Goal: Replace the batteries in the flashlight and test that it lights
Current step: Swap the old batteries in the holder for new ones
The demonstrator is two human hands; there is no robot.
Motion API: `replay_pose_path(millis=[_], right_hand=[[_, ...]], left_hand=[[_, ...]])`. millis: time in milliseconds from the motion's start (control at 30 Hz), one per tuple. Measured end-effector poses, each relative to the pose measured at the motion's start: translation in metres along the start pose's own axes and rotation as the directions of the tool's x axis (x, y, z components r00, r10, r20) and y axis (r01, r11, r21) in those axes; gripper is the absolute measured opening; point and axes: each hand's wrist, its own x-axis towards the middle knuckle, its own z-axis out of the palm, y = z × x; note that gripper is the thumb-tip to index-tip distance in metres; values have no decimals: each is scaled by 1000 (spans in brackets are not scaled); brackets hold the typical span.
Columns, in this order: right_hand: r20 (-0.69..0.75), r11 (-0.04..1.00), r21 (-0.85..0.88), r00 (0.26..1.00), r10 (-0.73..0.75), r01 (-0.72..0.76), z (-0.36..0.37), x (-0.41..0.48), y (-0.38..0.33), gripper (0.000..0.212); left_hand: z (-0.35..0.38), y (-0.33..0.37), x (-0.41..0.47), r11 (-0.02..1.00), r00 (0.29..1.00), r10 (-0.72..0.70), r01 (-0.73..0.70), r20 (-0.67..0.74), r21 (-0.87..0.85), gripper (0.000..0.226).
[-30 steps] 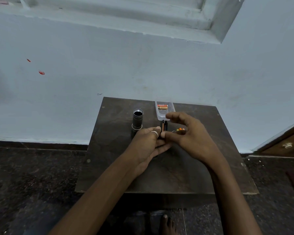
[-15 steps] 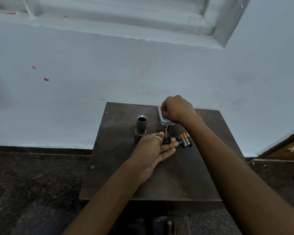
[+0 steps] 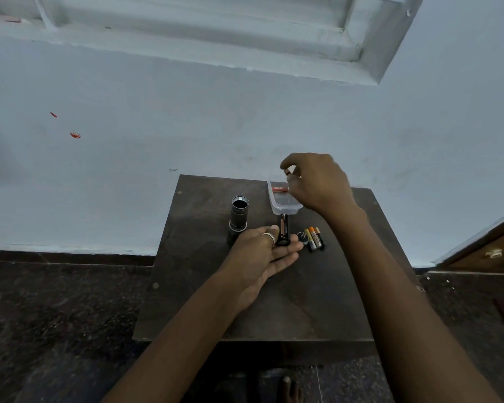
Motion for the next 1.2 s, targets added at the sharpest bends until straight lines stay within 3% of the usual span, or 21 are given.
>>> replay_pose_path(millis=[133, 233, 600, 833, 1033, 1200], right_hand=[[-204, 926, 378, 973, 103, -19, -21, -49, 0, 13], [-254, 863, 505, 952, 169, -18, -17, -83, -2, 7], [-322, 940, 321, 947, -10, 119, 12, -114, -4, 14], [-247, 928, 343, 967, -59, 145, 13, -115, 1, 18], [40, 861, 508, 999, 18, -36, 13, -108, 9, 61], [94, 808, 581, 994, 56, -100, 9, -106, 13, 68]], left_hand=[[0, -1, 2, 1000, 1000, 10, -10, 4, 5, 19], [-1, -4, 3, 1000, 1000, 25, -25, 4, 11, 19], [-4, -7, 6, 996, 998, 68, -69, 19, 61, 25], [-5, -4, 5, 995, 994, 88, -90, 57, 42, 25], [-8, -1, 6, 998, 996, 61, -62, 68, 17, 22], [-7, -1, 4, 994, 992, 75, -83, 103, 77, 19]])
